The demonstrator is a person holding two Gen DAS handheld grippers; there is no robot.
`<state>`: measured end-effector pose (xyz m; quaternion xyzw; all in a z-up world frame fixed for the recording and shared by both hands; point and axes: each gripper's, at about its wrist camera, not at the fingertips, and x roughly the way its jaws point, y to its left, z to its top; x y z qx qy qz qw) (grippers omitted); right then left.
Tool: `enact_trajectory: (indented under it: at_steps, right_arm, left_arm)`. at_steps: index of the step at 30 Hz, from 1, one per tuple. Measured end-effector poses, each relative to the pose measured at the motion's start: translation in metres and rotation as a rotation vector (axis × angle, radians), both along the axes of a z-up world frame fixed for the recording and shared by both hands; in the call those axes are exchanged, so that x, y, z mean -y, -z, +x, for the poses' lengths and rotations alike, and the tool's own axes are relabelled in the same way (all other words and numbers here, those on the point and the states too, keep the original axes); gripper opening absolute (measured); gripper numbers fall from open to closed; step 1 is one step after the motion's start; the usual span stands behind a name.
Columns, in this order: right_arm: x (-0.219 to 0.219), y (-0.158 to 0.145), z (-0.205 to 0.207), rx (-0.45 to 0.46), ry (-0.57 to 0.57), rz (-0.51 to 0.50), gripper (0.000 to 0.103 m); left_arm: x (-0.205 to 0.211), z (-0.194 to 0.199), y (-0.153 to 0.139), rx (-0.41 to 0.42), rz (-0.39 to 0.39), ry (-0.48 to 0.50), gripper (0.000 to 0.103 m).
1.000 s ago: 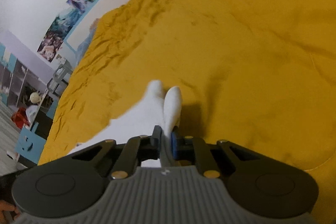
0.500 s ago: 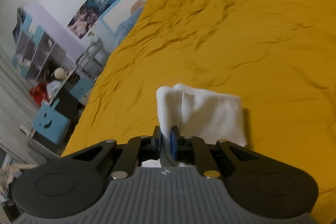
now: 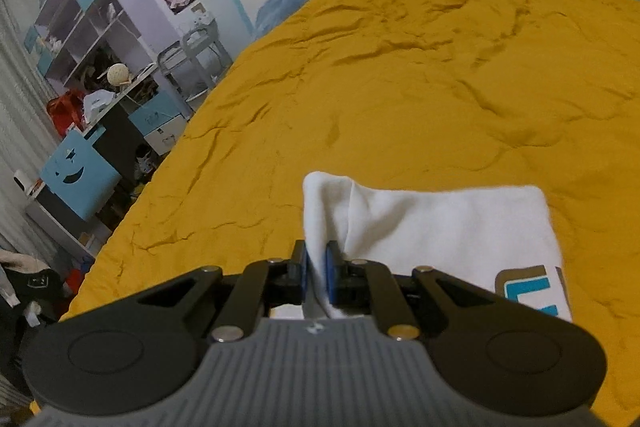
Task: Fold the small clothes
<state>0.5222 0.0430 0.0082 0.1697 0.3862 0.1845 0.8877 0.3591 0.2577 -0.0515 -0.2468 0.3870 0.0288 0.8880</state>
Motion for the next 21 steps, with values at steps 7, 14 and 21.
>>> enact_trajectory:
  at_steps: [7, 14, 21]
  right_arm:
    - [-0.059, 0.024, -0.001, -0.046, -0.086, -0.061, 0.004]
    - [-0.095, 0.060, -0.022, -0.121, -0.220, -0.183, 0.005]
    - [-0.098, 0.046, -0.039, -0.148, -0.297, -0.192, 0.016]
  left_arm:
    - [-0.021, -0.005, 0.009, 0.000, -0.046, -0.034, 0.006]
    - [-0.027, -0.013, 0.000, 0.026, -0.065, -0.057, 0.005]
    - [-0.028, -0.031, -0.029, 0.030, -0.077, -0.051, 0.013]
